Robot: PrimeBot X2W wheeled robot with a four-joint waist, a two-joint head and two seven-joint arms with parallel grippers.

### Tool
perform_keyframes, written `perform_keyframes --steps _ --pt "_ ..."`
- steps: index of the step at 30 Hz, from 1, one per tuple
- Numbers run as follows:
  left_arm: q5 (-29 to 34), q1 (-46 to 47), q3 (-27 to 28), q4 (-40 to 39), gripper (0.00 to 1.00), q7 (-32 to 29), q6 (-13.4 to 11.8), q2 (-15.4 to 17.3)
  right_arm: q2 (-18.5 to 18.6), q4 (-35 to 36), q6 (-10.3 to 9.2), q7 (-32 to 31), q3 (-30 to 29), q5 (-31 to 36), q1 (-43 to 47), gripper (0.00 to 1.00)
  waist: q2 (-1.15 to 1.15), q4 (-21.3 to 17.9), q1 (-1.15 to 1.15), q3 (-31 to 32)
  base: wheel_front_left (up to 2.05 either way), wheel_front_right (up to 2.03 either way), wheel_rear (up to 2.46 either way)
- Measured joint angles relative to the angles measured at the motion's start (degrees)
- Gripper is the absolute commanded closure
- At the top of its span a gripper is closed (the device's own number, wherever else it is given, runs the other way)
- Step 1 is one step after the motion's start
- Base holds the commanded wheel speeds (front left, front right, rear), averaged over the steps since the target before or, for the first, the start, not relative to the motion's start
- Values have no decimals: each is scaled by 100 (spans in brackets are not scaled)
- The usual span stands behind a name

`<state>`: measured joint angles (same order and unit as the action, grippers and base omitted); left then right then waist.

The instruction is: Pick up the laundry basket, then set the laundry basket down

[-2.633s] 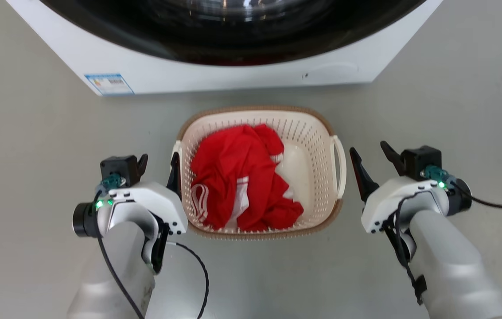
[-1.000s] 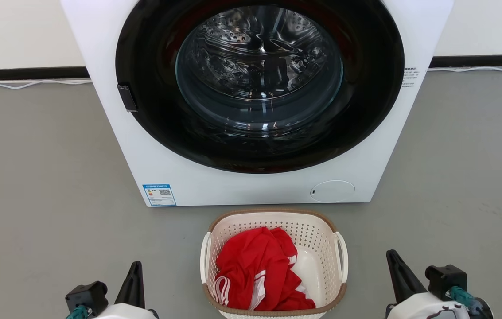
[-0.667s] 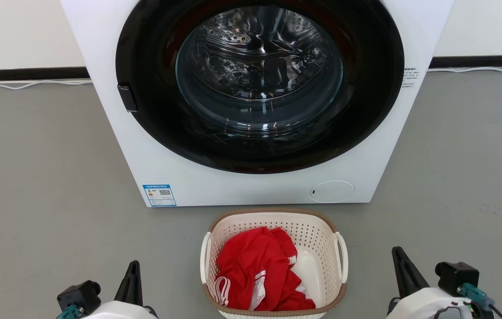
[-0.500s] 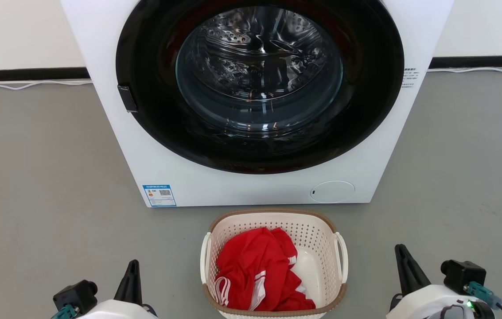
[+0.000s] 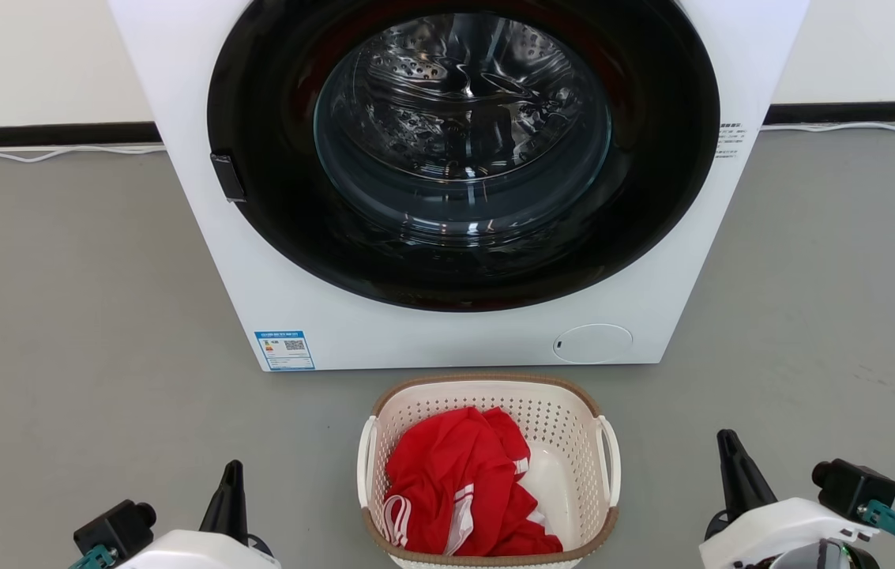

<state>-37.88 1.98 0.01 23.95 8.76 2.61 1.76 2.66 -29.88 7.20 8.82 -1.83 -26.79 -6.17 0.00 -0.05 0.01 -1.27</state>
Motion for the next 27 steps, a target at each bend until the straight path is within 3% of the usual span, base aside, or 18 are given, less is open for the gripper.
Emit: perform_keyframes --steps 27 --pt "-1582 5 146 -234 100 -433 148 5 -2 404 -12 -455 -176 -1908 5 100 0 1 0 32 0 0 0"
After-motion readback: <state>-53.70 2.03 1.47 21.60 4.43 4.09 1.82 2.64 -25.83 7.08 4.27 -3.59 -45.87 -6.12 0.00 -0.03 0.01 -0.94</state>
